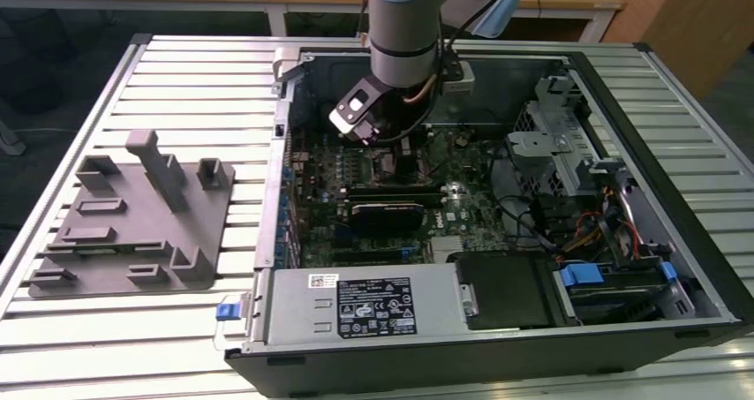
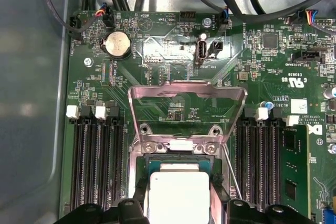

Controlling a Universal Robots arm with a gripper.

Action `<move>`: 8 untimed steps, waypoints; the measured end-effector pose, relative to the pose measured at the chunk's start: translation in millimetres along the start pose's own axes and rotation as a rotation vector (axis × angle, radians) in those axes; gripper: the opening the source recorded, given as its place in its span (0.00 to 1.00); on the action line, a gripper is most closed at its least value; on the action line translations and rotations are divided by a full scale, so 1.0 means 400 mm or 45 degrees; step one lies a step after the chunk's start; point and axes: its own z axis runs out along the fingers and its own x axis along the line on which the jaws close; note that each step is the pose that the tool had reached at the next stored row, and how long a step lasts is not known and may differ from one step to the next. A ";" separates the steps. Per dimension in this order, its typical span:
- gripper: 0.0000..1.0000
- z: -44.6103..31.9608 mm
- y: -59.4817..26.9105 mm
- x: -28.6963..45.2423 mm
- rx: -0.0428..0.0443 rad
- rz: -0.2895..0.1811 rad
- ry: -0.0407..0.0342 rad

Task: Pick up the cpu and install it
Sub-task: 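Place the cpu into insertion slot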

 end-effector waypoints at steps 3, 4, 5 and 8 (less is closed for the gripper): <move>0.54 0.002 -0.001 0.000 0.000 0.000 0.0014; 0.54 0.002 -0.001 0.000 0.000 0.001 0.0019; 0.54 0.003 -0.001 0.000 0.001 0.001 0.0019; 0.54 0.003 -0.001 0.000 0.001 0.001 0.0022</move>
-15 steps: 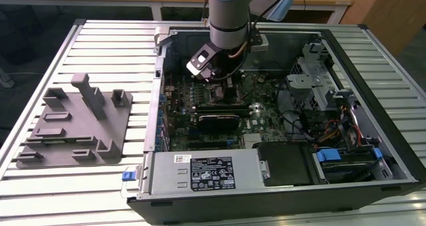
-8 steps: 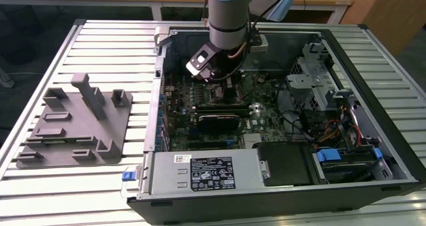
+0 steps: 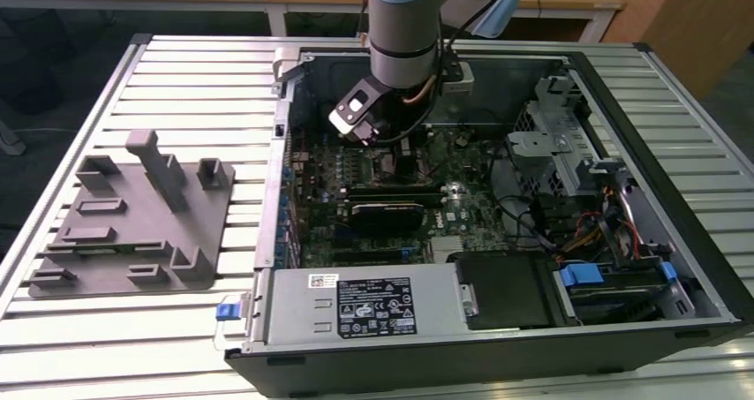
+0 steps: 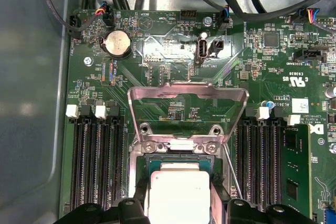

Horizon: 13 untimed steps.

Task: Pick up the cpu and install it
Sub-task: 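Place the cpu into insertion slot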

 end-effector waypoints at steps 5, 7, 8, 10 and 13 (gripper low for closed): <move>0.54 0.001 0.000 0.000 0.000 0.000 -0.0002; 0.54 0.001 0.000 0.000 0.000 0.001 -0.0002; 0.54 0.001 0.000 0.000 0.000 0.002 -0.0002; 0.54 0.001 0.000 0.000 0.000 0.005 -0.0002; 0.54 0.001 0.001 0.000 0.000 0.005 -0.0003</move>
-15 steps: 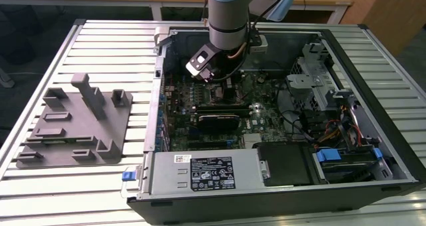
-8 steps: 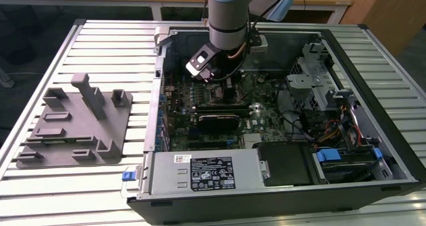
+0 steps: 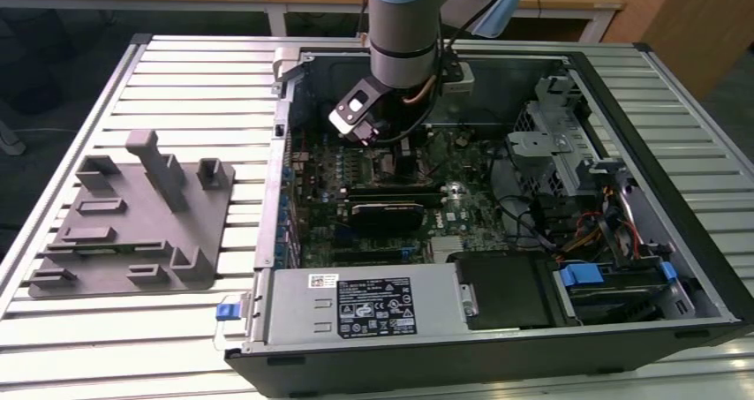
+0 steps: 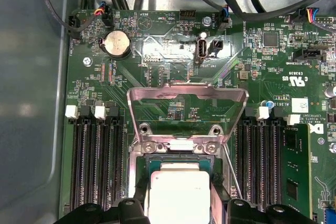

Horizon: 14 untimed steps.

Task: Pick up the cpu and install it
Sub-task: 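Place the cpu into insertion slot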

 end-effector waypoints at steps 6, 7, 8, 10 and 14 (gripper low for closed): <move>0.54 0.000 0.003 0.000 0.000 0.000 0.0000; 0.54 0.000 0.004 0.000 0.000 0.000 0.0001; 0.54 0.000 0.005 0.000 0.000 0.000 0.0000; 0.54 0.000 0.005 0.000 0.000 0.000 0.0000; 0.55 0.001 0.005 0.000 -0.001 0.000 0.0008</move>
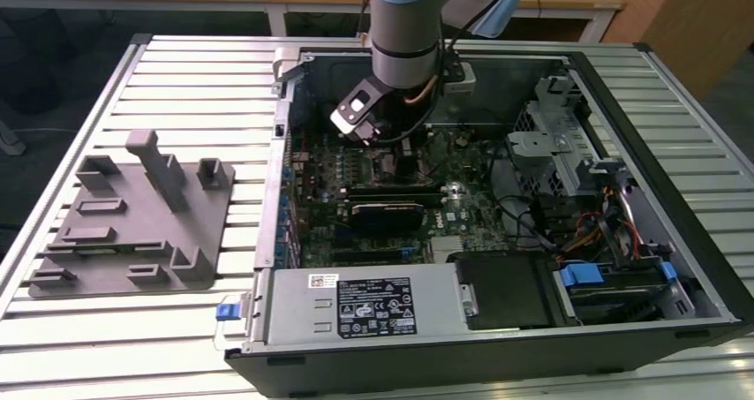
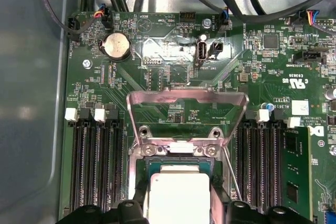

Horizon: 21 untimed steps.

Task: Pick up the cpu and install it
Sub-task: 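Place the cpu into insertion slot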

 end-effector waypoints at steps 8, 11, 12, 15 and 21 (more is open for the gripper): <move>0.61 -0.004 0.000 0.000 0.001 0.000 -0.0010; 0.61 -0.017 0.001 0.000 0.001 0.000 -0.0006; 0.61 -0.023 0.002 0.000 0.001 0.000 -0.0007; 0.61 -0.040 0.003 0.000 0.001 0.000 -0.0008; 0.61 -0.067 0.005 0.000 0.001 0.000 -0.0007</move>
